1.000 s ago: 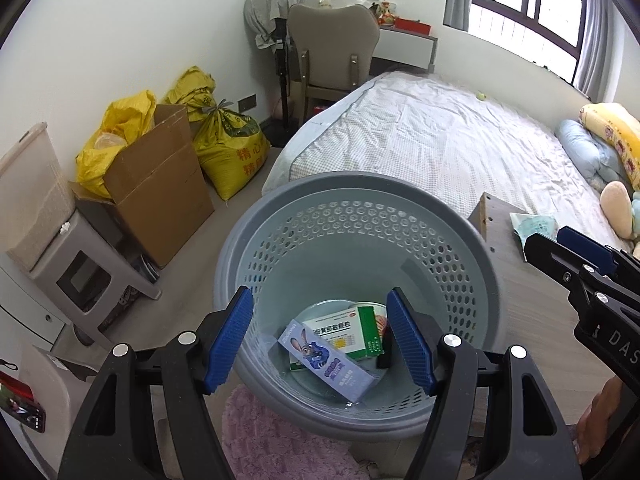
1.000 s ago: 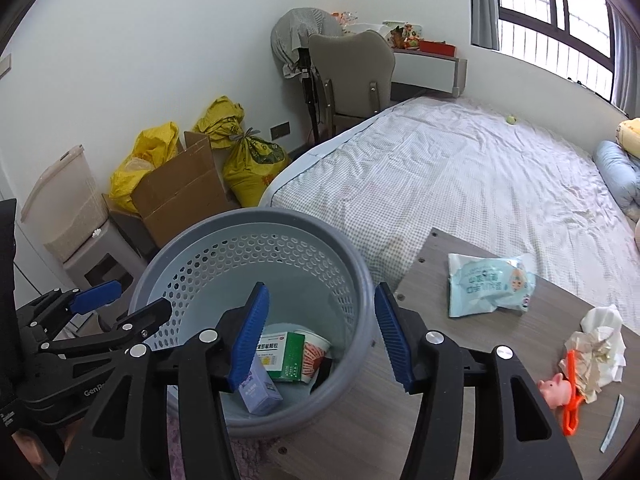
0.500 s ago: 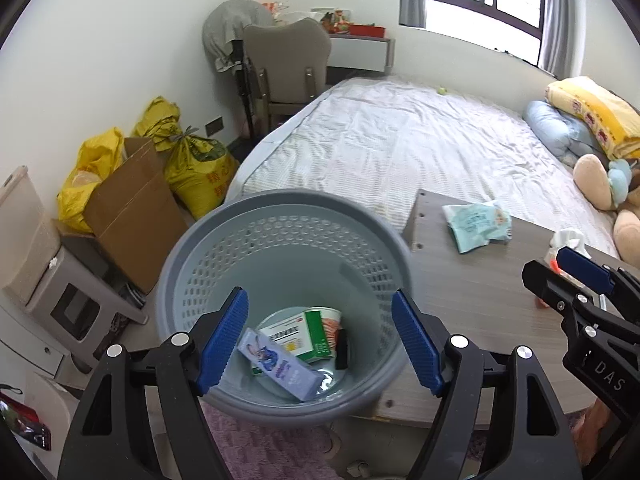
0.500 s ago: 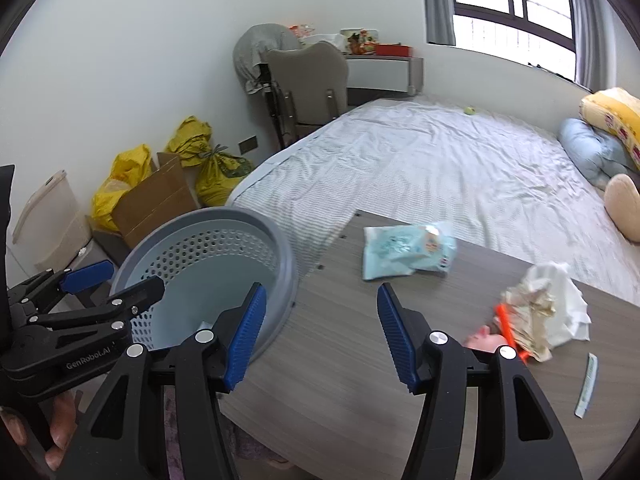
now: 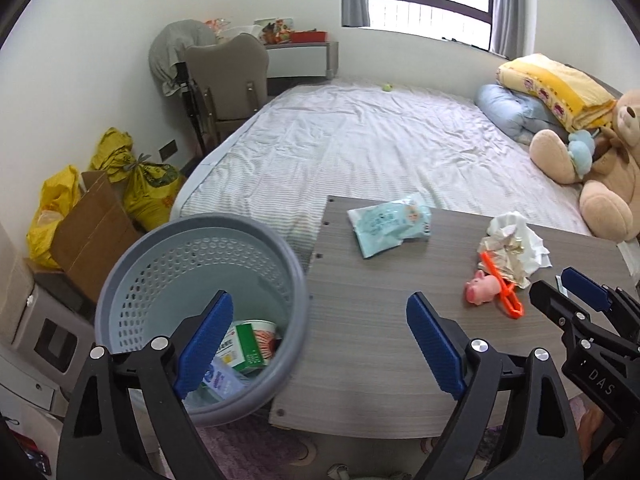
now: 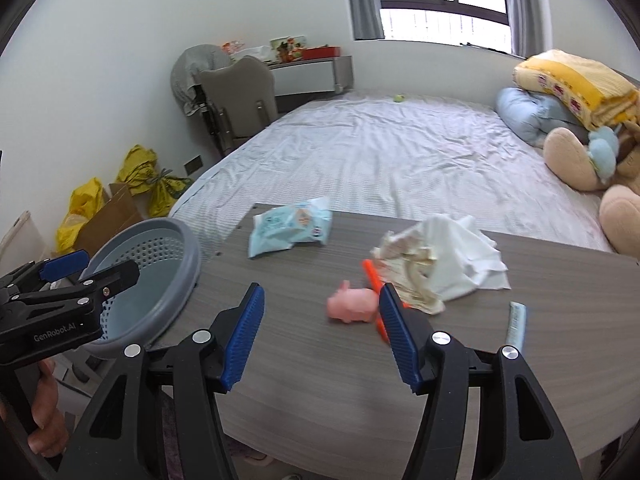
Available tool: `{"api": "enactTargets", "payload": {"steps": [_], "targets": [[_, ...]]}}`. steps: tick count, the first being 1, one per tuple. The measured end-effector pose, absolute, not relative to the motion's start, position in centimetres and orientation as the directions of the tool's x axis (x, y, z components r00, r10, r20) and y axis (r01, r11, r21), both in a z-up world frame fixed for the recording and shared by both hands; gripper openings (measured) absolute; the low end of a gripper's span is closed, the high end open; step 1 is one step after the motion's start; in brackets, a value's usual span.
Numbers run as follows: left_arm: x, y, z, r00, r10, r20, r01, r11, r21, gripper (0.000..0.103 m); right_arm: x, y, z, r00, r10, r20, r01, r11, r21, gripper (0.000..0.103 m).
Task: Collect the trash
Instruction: 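Move both grippers back over the table toward the blue-white tube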
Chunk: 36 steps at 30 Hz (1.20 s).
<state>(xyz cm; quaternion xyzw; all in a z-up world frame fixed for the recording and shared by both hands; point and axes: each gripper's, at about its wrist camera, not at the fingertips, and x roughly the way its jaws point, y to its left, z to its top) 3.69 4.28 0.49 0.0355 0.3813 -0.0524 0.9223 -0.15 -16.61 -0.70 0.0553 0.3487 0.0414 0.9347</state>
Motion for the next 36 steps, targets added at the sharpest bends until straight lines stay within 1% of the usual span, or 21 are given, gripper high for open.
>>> {"api": "enactTargets", "payload": {"steps": [8, 20, 28, 36], "targets": [[3.4, 0.8, -0.4, 0.683, -0.109, -0.722, 0.182, 0.983, 0.024, 0.090, -2.5, -22.3, -1.7, 0.757, 0.033, -0.653, 0.075, 0.988, 0.137, 0.060], [3.8, -4.3, -2.5, 0.640, -0.125, -0.758, 0.245, 0.968, 0.047, 0.091, -4.3, -29.5, -5.2, 0.706, -0.064, -0.705, 0.225, 0.965, 0.138, 0.060], [4.1, -6.0, -3.6, 0.624, -0.115, -0.773, 0.251, 0.966, 0.059, 0.091, -3.5, -32.1, -7.4, 0.656, -0.099, -0.749, 0.290, 0.948, 0.129, 0.060], [4.6, -6.4, -4.5, 0.606, -0.096, -0.789, 0.241, 0.968, 0.068, 0.091, -0.9, -32.9, -9.4, 0.605, -0.111, -0.788, 0.307, 0.946, 0.102, 0.060]]}}
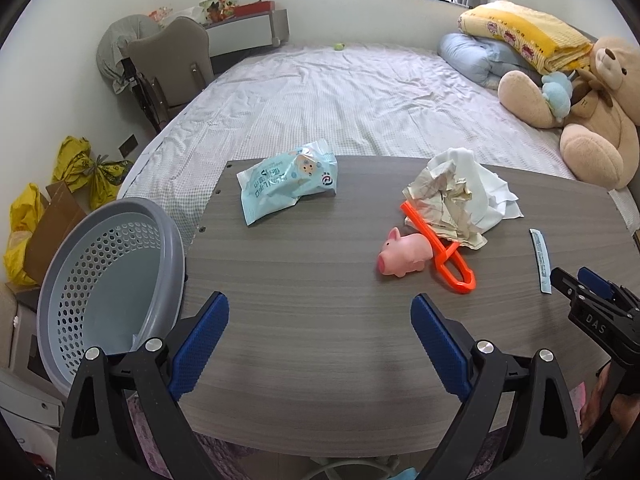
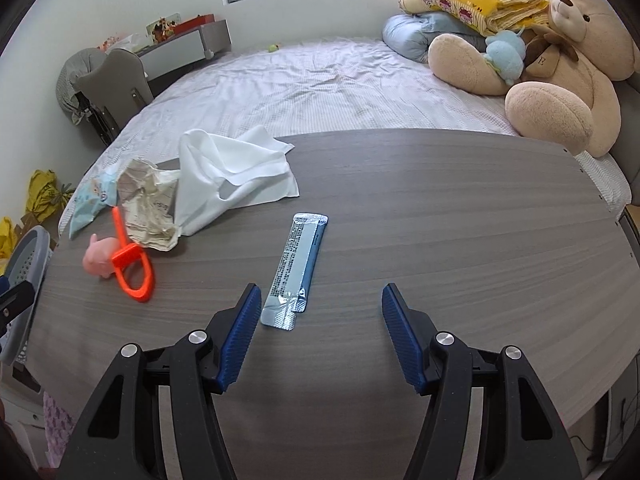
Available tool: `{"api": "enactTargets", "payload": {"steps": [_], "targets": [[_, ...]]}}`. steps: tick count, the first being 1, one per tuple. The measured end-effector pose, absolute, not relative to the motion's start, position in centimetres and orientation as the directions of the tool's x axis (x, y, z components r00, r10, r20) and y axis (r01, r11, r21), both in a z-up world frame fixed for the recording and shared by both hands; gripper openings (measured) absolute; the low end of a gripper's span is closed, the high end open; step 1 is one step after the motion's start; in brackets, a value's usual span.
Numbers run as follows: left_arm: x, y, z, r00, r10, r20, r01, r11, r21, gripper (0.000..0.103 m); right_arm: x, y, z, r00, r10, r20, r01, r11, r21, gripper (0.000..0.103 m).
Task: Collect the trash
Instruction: 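Move both grippers back over the table toward the blue-white tube, then grasp the blue-white tube with the right gripper while the left gripper grasps the pink pig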
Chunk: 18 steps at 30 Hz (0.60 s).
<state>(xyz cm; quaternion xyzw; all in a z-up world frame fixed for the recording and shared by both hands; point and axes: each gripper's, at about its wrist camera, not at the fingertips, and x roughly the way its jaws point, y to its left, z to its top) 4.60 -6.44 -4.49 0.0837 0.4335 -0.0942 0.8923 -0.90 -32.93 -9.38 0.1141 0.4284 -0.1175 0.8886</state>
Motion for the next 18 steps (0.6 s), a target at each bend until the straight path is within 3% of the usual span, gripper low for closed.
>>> {"api": "enactTargets", "payload": {"steps": [18], "targets": [[5.2, -6.7, -5.5, 0.586, -0.088, -0.805, 0.241, 0.968, 0.070, 0.093, 2.0, -32.4, -10.3, 0.571, -0.173, -0.803, 0.310, 0.951, 0.016, 0.060]]}}
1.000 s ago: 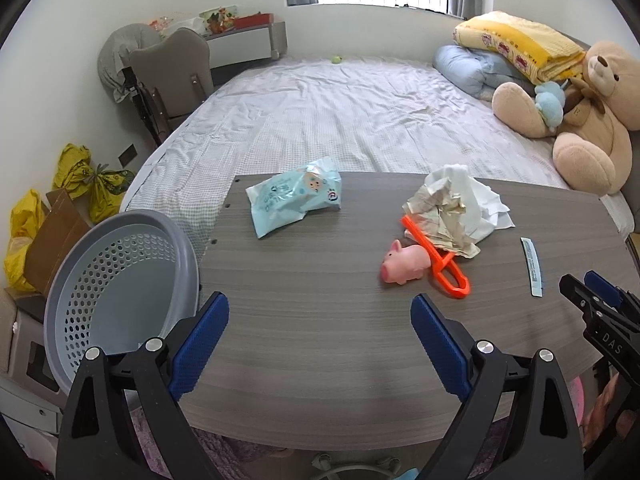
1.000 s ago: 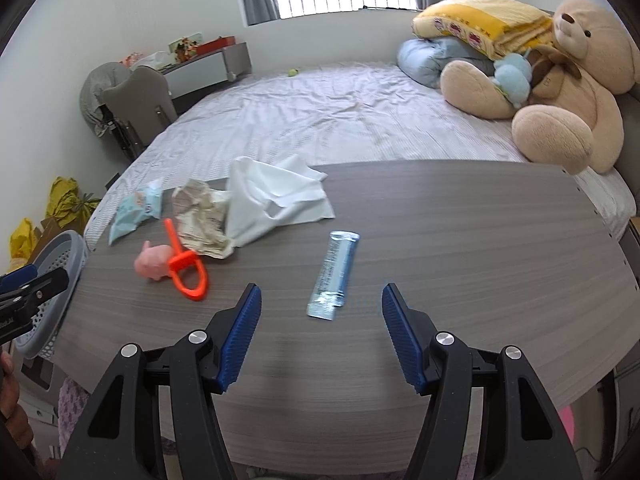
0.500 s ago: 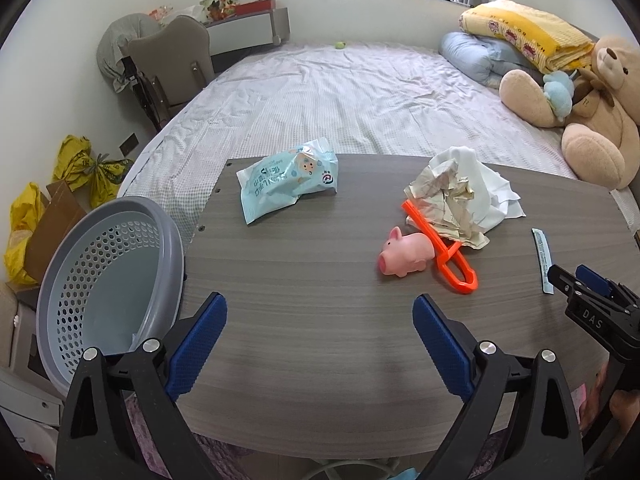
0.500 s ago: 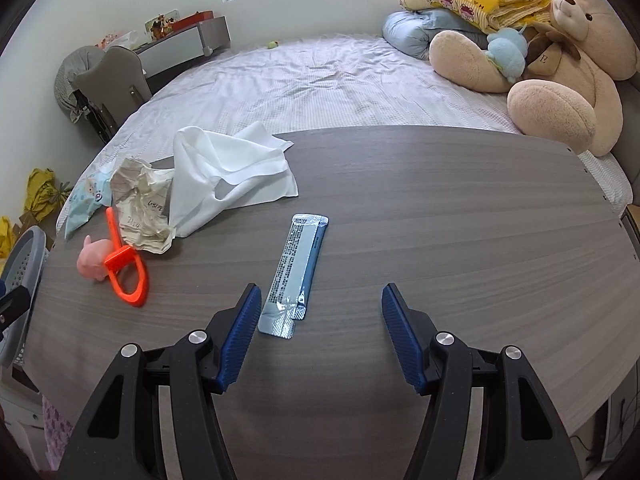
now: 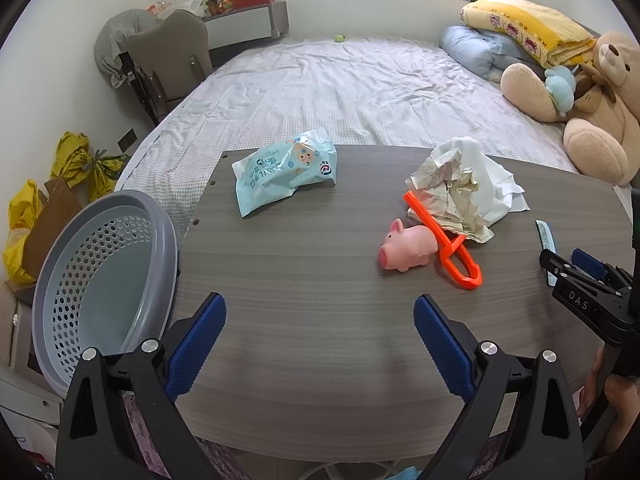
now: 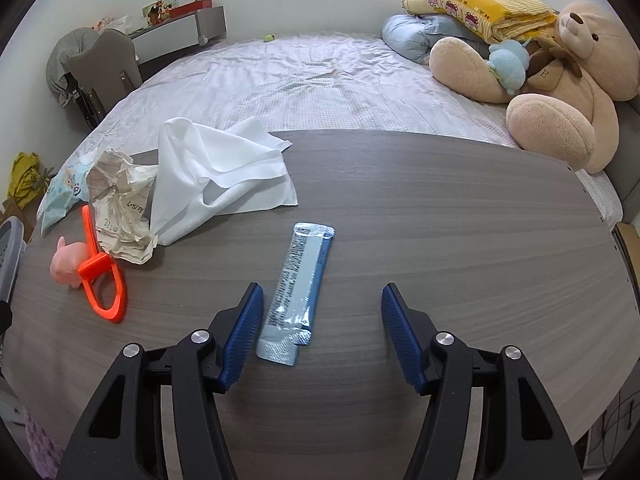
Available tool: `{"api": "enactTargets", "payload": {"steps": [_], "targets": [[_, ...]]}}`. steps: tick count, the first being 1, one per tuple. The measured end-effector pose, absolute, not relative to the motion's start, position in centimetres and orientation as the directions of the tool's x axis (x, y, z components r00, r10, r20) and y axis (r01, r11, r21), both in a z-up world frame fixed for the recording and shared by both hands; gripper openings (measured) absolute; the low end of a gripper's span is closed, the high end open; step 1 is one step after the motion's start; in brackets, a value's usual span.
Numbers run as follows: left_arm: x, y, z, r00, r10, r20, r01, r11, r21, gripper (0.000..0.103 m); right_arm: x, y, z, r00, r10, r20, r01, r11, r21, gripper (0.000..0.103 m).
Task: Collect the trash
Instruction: 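Grasp the blue-white tube with the right gripper while the left gripper grasps the pink pig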
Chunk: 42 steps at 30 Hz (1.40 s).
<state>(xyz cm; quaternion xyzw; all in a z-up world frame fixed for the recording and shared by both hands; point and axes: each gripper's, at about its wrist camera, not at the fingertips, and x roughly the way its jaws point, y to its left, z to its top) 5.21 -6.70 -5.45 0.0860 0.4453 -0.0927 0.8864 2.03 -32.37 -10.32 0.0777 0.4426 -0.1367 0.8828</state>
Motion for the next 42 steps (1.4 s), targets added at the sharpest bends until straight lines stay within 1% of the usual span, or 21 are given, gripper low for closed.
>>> {"api": "enactTargets", "payload": {"steps": [4, 5, 6, 7, 8, 9, 12, 16, 20, 28, 31, 35, 37, 42], "targets": [[5.2, -6.7, -5.5, 0.585, -0.089, -0.806, 0.241, 0.968, 0.069, 0.093, 2.4, -32.0, -10.2, 0.571, -0.167, -0.804, 0.294, 0.956, 0.010, 0.052], [5.1, -6.7, -5.5, 0.585, -0.089, -0.806, 0.241, 0.968, 0.068, 0.093, 2.4, -32.0, -10.2, 0.573, -0.163, -0.803, 0.290, 0.957, 0.013, 0.046], [5.2, -6.7, -5.5, 0.584, -0.089, -0.807, 0.241, 0.968, 0.068, 0.093, 2.5, -31.9, -10.2, 0.575, -0.161, -0.802, 0.285, 0.958, 0.012, 0.043], [5.2, -6.7, -5.5, 0.583, -0.090, -0.807, 0.242, 0.968, 0.067, 0.093, 2.5, -31.8, -10.1, 0.577, -0.160, -0.801, 0.279, 0.960, 0.009, 0.035], [5.2, -6.7, -5.5, 0.583, -0.091, -0.808, 0.242, 0.968, 0.066, 0.093, 2.5, -31.7, -10.1, 0.579, -0.156, -0.800, 0.272, 0.962, 0.009, 0.023], [5.2, -6.8, -5.6, 0.581, -0.092, -0.809, 0.243, 0.968, 0.065, 0.093, 2.5, -31.5, -10.0, 0.581, -0.152, -0.800, 0.265, 0.964, 0.009, 0.022], [5.2, -7.0, -5.7, 0.575, -0.099, -0.812, 0.251, 0.966, 0.060, 0.093, 2.4, -31.5, -10.0, 0.589, -0.135, -0.797, 0.252, 0.967, 0.022, 0.021], [5.2, -7.5, -5.9, 0.568, -0.109, -0.816, 0.264, 0.963, 0.055, 0.093, 1.5, -32.0, -9.6, 0.616, -0.078, -0.784, 0.251, 0.963, 0.101, 0.021], [5.7, -8.2, -6.4, 0.557, -0.115, -0.823, 0.265, 0.963, 0.044, 0.093, 0.0, -32.5, -8.7, 0.637, -0.052, -0.769, 0.255, 0.956, 0.146, 0.021], [7.6, -9.7, -8.1, 0.525, -0.142, -0.839, 0.290, 0.957, 0.020, 0.093, -2.1, -32.8, -7.9, 0.659, -0.027, -0.752, 0.253, 0.949, 0.188, 0.021], [8.3, -10.5, -8.9, 0.521, -0.140, -0.842, 0.323, 0.946, 0.042, 0.093, -2.5, -32.9, -7.6, 0.668, -0.015, -0.744, 0.250, 0.946, 0.205, 0.021], [9.1, -11.0, -9.7, 0.513, -0.148, -0.845, 0.341, 0.939, 0.043, 0.093, -2.9, -33.3, -7.2, 0.681, -0.012, -0.733, 0.255, 0.942, 0.221, 0.021], [9.3, -11.4, -9.9, 0.518, -0.144, -0.843, 0.350, 0.935, 0.056, 0.093, -3.0, -33.5, -7.2, 0.683, -0.006, -0.730, 0.257, 0.938, 0.233, 0.021], [10.0, -11.8, -9.8, 0.527, -0.179, -0.831, 0.367, 0.929, 0.032, 0.093, -3.2, -33.6, -7.3, 0.689, 0.004, -0.725, 0.252, 0.936, 0.245, 0.021]]}}
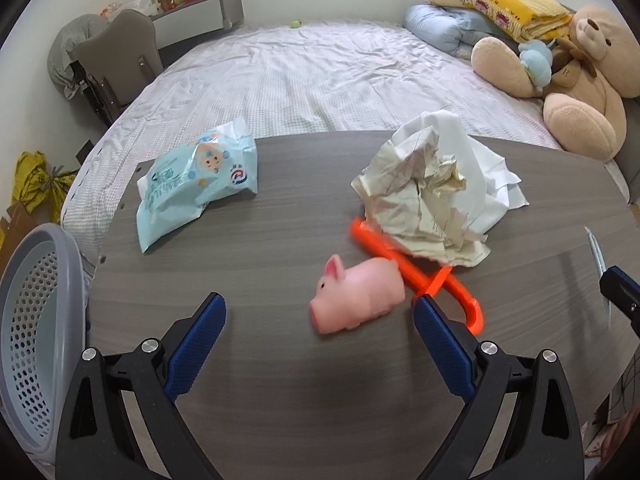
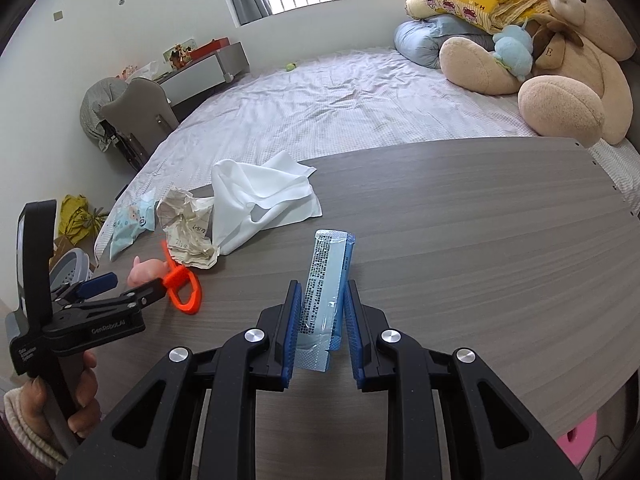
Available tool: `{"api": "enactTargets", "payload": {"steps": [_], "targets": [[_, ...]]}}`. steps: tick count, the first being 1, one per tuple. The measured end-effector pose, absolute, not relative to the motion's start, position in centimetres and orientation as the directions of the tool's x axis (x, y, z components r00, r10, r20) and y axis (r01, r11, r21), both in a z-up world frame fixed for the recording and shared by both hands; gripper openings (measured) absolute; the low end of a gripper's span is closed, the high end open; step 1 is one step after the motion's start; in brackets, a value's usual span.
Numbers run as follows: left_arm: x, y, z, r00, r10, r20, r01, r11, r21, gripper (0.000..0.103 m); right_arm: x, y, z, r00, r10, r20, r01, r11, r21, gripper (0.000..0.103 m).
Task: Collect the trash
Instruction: 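Grasp the blue-white tube with the right gripper while the left gripper grasps the pink pig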
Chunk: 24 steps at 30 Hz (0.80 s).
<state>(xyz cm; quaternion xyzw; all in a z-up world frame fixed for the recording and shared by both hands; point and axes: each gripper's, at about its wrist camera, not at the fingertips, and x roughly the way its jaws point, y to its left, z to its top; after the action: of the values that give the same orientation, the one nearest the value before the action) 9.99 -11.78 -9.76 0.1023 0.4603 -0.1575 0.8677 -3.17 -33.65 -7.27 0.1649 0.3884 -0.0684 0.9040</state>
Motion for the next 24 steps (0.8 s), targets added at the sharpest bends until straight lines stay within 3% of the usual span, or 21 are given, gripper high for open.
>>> {"api": "enactTargets", "payload": {"steps": [6, 8, 10, 14, 24], "targets": [[10.7, -12.6, -9.9, 0.507, -0.213, -0.835, 0.388, 0.922, 0.000, 0.088, -3.2, -33.8, -7.2, 0.693, 0.006, -0.721, 0.251, 0.935, 0.249, 0.021], [10.9, -12.8, -10.1, 0.487, -0.231, -0.843, 0.395, 0.918, -0.023, 0.073, -3.2, -33.9, -7.2, 0.692, 0.005, -0.722, 0.252, 0.935, 0.248, 0.021], [10.8, -12.9, -10.2, 0.489, -0.228, -0.842, 0.398, 0.917, -0.017, 0.066, -3.2, -33.9, -7.2, 0.691, 0.006, -0.722, 0.252, 0.935, 0.249, 0.021], [10.4, -12.7, -10.0, 0.487, -0.249, -0.837, 0.410, 0.912, -0.033, 0.043, -3.2, -33.9, -7.2, 0.691, 0.006, -0.723, 0.251, 0.936, 0.247, 0.021], [8.8, -10.6, -8.9, 0.536, -0.206, -0.819, 0.356, 0.934, -0.001, 0.043, -3.4, -32.6, -6.9, 0.690, 0.012, -0.723, 0.231, 0.944, 0.236, 0.021]]}}
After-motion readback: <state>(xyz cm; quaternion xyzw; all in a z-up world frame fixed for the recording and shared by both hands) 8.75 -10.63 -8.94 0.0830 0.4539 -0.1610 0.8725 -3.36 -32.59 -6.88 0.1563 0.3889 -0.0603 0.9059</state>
